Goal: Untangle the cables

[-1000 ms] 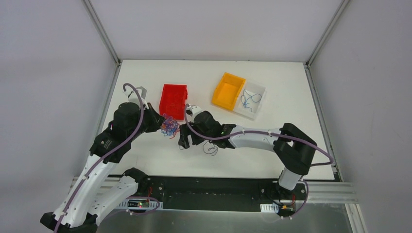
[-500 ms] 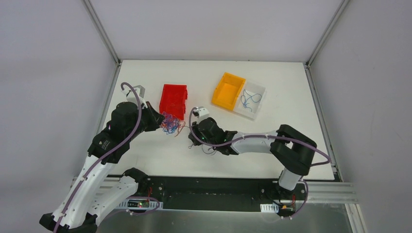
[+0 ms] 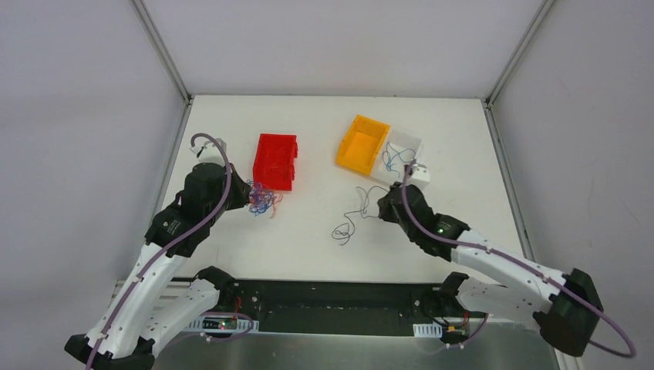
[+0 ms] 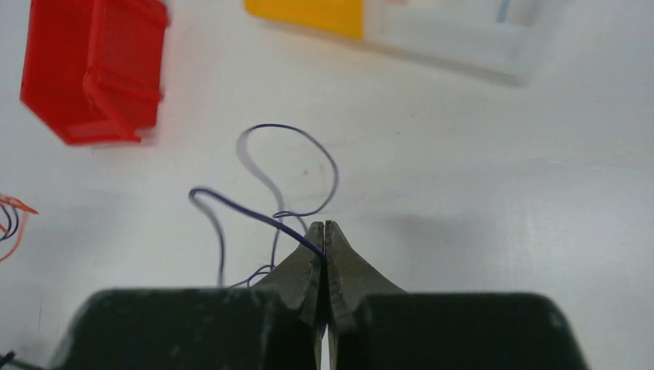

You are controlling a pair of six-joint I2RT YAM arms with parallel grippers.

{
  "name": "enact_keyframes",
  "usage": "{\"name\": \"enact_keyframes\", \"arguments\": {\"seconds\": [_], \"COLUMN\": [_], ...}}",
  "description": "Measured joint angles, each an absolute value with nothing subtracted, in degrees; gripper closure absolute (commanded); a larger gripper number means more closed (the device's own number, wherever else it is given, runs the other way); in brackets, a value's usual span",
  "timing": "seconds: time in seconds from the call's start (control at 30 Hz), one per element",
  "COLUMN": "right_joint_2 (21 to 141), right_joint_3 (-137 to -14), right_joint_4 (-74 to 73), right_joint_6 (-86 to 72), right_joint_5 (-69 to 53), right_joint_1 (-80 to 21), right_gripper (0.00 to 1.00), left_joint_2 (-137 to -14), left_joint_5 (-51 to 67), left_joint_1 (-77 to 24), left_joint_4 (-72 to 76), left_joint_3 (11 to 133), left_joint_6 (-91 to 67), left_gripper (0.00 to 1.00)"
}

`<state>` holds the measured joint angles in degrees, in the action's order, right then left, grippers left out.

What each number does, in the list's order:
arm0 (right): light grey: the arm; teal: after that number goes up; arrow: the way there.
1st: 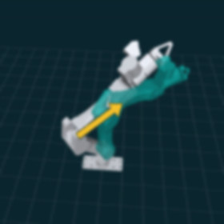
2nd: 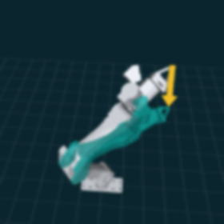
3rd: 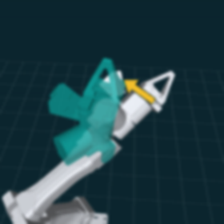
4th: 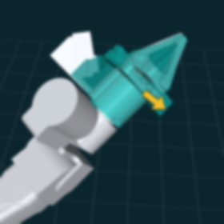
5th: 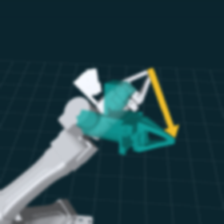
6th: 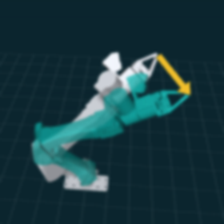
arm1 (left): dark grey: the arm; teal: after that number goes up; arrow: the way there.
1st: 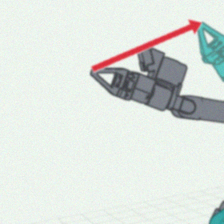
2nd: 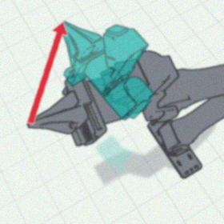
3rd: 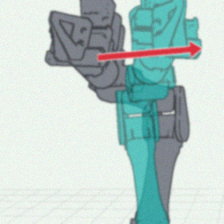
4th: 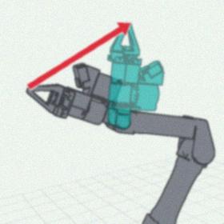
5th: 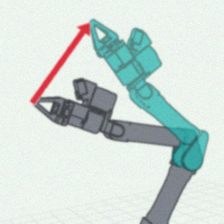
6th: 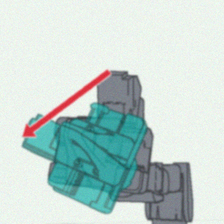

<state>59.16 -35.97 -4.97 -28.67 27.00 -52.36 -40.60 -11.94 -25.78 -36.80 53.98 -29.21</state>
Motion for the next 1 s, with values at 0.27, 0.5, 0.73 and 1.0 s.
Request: {"name": "enact_keyframes", "arguments": {"seconds": [0.27, 0.5, 0.73, 1.0], "right_joint_2": [42.72, 40.82, 45.25, 51.83], "right_joint_3": [-35.09, -35.59, -38.06, -42.19], "right_joint_4": [-22.55, -28.93, -29.95, -36.99], "right_joint_6": [-30.68, -30.41, -29.74, -32.69], "right_joint_5": [30.85, 29.65, 23.0, 22.04], "right_joint_1": [-41.06, -38.11, -38.06, -38.06], "right_gripper": [1.0, 1.0, 0.61, 0.01], "left_joint_2": [-42.65, -43.07, -45.12, -48.47], "left_joint_5": [-12.67, -11.84, -8.69, -2.79], "left_joint_1": [-25.78, -25.78, -25.76, -25.78], "left_joint_4": [-37.01, -37.3, -37.34, -36.16], "left_joint_3": [52.1, 51.11, 50.02, 48.58], "left_joint_6": [-29.34, -29.67, -30.44, -30.79], "left_gripper": [1.0, 1.0, 1.0, 1.0]}}
